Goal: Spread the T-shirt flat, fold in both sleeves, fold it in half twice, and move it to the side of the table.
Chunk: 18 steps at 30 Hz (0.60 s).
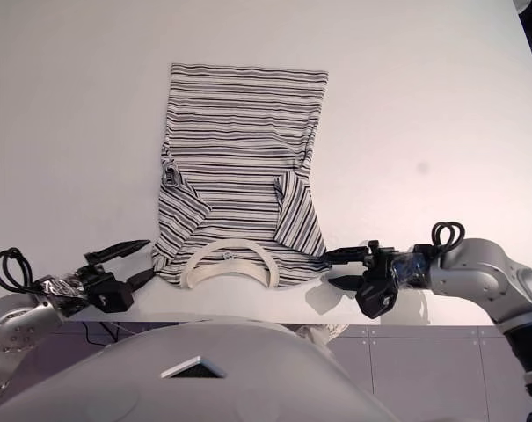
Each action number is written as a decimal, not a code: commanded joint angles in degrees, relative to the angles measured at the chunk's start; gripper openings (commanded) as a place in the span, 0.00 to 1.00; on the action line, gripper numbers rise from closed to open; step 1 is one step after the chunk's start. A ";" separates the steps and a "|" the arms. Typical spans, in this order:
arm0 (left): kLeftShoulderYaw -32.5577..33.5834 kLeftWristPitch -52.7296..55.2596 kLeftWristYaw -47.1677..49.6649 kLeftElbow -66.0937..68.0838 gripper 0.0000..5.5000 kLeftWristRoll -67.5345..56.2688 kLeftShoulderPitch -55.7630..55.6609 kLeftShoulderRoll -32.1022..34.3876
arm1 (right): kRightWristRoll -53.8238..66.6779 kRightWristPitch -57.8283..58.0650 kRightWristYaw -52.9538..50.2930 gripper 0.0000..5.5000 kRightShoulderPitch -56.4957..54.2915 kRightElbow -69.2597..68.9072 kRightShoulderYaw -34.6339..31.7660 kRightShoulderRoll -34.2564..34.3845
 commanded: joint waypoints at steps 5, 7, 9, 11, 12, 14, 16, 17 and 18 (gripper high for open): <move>-4.81 -2.30 -1.07 9.92 0.56 7.50 -4.43 3.73 | -3.80 2.16 -2.31 0.52 -2.51 0.77 -0.15 3.36; -5.41 -3.52 -0.61 11.13 0.56 8.21 -5.17 4.40 | -3.83 1.62 -2.72 0.52 -2.94 1.62 -0.35 3.04; -6.56 -4.65 -0.45 12.35 0.56 8.64 -6.00 4.88 | -3.75 1.80 -2.68 0.52 -3.30 2.34 -0.25 2.74; -8.10 -5.65 -0.71 13.53 0.56 9.25 -6.94 5.41 | -4.01 1.56 -2.92 0.52 -4.26 3.33 -0.15 2.96; -8.66 -6.14 -0.67 14.16 0.52 9.67 -7.42 5.65 | -4.24 1.22 -3.04 0.52 -4.71 3.78 -0.05 3.07; -9.78 -7.20 -0.59 15.57 0.47 10.11 -8.99 6.10 | -4.82 0.39 -3.16 0.52 -5.59 4.56 0.56 3.45; -10.65 -8.16 -0.91 16.43 0.42 9.77 -10.59 6.36 | -5.14 -0.13 -3.25 0.52 -6.04 4.85 1.20 3.87; -11.09 -8.22 -1.18 16.56 0.38 8.97 -11.04 6.29 | -5.27 -0.33 -3.37 0.48 -6.05 4.89 1.36 3.98; -11.57 -8.33 -1.32 16.63 0.36 8.56 -11.30 6.37 | -5.32 -0.48 -3.47 0.46 -6.07 4.94 1.49 3.99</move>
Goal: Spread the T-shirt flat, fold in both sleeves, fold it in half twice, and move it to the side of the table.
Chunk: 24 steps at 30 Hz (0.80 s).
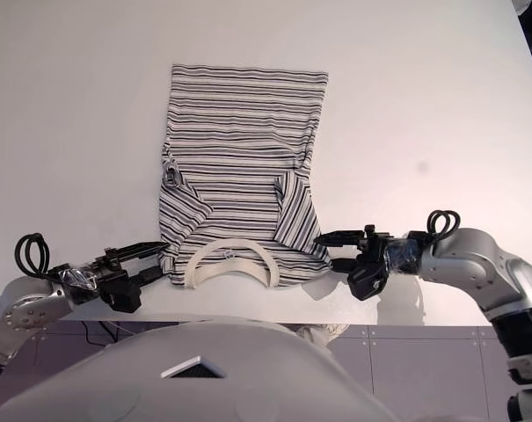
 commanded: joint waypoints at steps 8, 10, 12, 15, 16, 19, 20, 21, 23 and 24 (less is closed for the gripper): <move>-5.54 3.18 -3.90 6.07 0.12 5.93 0.70 3.09 | -0.93 -0.48 -0.11 0.20 -0.65 1.39 2.13 0.44; -5.74 3.64 -3.95 6.12 0.09 4.96 0.55 3.22 | -0.85 -0.10 -0.28 0.13 -0.72 1.44 2.17 0.85; -5.97 4.04 -4.30 6.15 0.06 4.00 0.06 3.29 | -0.44 0.39 -0.41 0.07 -0.54 1.54 2.22 1.22; -6.09 4.45 -4.83 5.98 0.02 2.41 0.31 3.36 | 3.56 2.27 1.27 0.02 -0.04 0.75 3.16 0.89; -5.90 5.62 -5.62 4.79 0.02 -0.03 1.47 3.39 | 6.35 3.76 2.60 0.02 0.60 -0.43 3.69 0.05; -5.90 9.28 -9.59 -1.37 0.02 -7.66 8.45 6.40 | 15.84 9.61 7.10 0.02 5.24 -5.62 4.57 -4.18; -5.79 9.85 -11.00 -3.39 0.02 -9.76 11.94 8.70 | 19.02 11.67 8.79 0.02 7.69 -7.83 4.68 -6.41; -5.51 10.86 -12.49 -5.28 0.02 -12.24 14.58 10.72 | 21.34 13.23 9.91 0.02 10.55 -9.69 4.32 -8.45; -3.82 14.35 -15.27 -9.84 0.02 -19.36 19.23 14.43 | 25.89 16.57 11.78 0.02 16.01 -13.39 3.43 -12.33; -2.87 16.39 -16.65 -12.15 0.02 -23.32 20.66 15.88 | 28.18 18.62 12.23 0.02 18.57 -15.30 2.76 -13.78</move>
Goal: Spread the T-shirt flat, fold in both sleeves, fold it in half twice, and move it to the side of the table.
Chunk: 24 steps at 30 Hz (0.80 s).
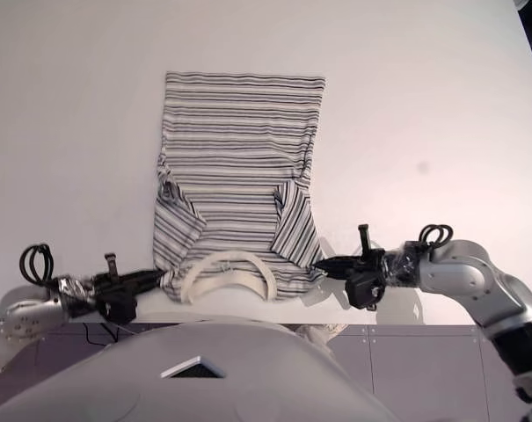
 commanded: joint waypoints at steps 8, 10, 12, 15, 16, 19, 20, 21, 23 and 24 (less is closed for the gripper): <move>12.17 40.60 -2.03 -11.31 0.02 -48.53 -19.11 -2.47 | 27.81 41.03 -4.49 0.02 -13.36 -10.09 -7.36 6.74; 11.86 46.85 1.43 -8.75 0.02 -50.40 -29.26 -6.80 | 29.78 48.67 -6.80 0.02 -23.19 -6.30 -7.39 13.02; 11.23 50.69 4.35 -4.77 0.02 -48.92 -37.30 -10.80 | 28.68 53.04 -9.22 0.02 -30.75 -1.63 -7.37 18.79; 10.63 54.05 6.90 3.84 0.02 -44.69 -48.44 -16.10 | 20.68 54.36 -14.85 0.02 -39.43 8.35 -6.88 25.81; 9.30 53.46 6.60 7.83 0.02 -41.29 -51.47 -17.34 | 17.45 53.21 -16.22 0.02 -41.44 12.03 -6.28 27.87; 3.72 48.00 4.17 19.88 0.02 -29.82 -57.15 -21.08 | 8.12 47.45 -18.26 0.02 -45.11 21.72 -3.76 32.97; 2.53 45.82 3.43 23.57 0.02 -27.13 -58.36 -22.68 | 5.76 45.72 -18.60 0.02 -45.64 23.85 -3.13 34.37; 1.69 43.77 2.77 26.93 0.02 -25.06 -59.65 -24.25 | 4.52 44.72 -18.92 0.02 -45.85 25.03 -3.23 35.63; 1.55 40.79 1.84 31.37 0.02 -22.54 -61.43 -26.71 | 3.32 43.82 -19.48 0.02 -46.12 25.91 -4.37 37.47; 1.85 39.44 1.49 33.36 0.02 -21.62 -62.25 -27.77 | 2.91 43.78 -19.99 0.02 -46.22 25.83 -5.23 38.00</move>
